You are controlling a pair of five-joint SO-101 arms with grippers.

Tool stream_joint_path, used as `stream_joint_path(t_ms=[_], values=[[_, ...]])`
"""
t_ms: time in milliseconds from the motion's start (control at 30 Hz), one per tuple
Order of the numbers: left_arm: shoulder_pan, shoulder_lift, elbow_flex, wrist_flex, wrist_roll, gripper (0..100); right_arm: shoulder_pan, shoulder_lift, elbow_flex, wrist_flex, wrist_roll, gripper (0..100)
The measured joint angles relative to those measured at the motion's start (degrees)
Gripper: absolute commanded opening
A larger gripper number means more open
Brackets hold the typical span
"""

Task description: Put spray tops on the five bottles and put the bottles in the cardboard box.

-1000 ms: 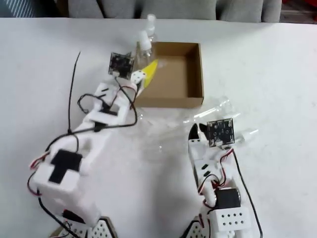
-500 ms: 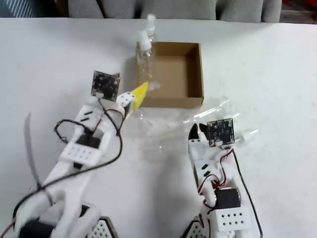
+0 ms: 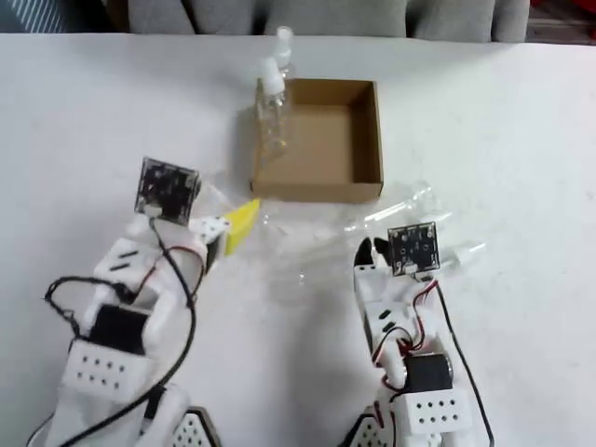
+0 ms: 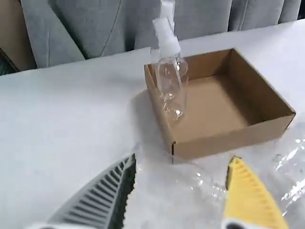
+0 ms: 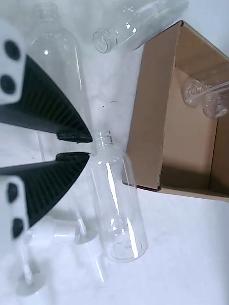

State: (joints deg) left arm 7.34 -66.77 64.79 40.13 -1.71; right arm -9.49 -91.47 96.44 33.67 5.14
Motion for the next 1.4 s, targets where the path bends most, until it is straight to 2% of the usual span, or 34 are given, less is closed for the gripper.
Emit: stream_joint_path(t_ms=[167,233,300,367,467,567,667,900,1133,1400], values=[[-2.46,-7.03,-3.08,14.15,0.00,28,1.32,0.00,0.00,0.00,0.00,1.5],[-3.08,-8.26,-5.71,19.52,0.00,23,1.41,0.00,0.00,0.00,0.00,1.5],[-3.16,-8.79,-8.09,23.91,0.00,13,1.32,0.00,0.00,0.00,0.00,1.5],[-2.99,-8.97,-9.49,25.49,0.00,1,1.32,0.00,0.00,0.00,0.00,1.5],[-3.43,-8.97,-10.29,25.49,0.00,6,1.32,0.00,0.00,0.00,0.00,1.5],[-3.43,-8.97,-10.37,25.49,0.00,2,1.32,0.00,0.00,0.00,0.00,1.5],[-3.43,-6.95,-10.81,25.32,0.00,2,1.32,0.00,0.00,0.00,0.00,1.5],[-3.43,13.63,-21.98,23.03,0.00,2,1.32,0.00,0.00,0.00,0.00,1.5],[-0.62,41.67,-40.97,22.68,0.00,2,1.32,0.00,0.00,0.00,0.00,1.5],[-0.53,74.73,-63.82,22.68,0.00,2,1.32,0.00,0.00,0.00,0.00,1.5]])
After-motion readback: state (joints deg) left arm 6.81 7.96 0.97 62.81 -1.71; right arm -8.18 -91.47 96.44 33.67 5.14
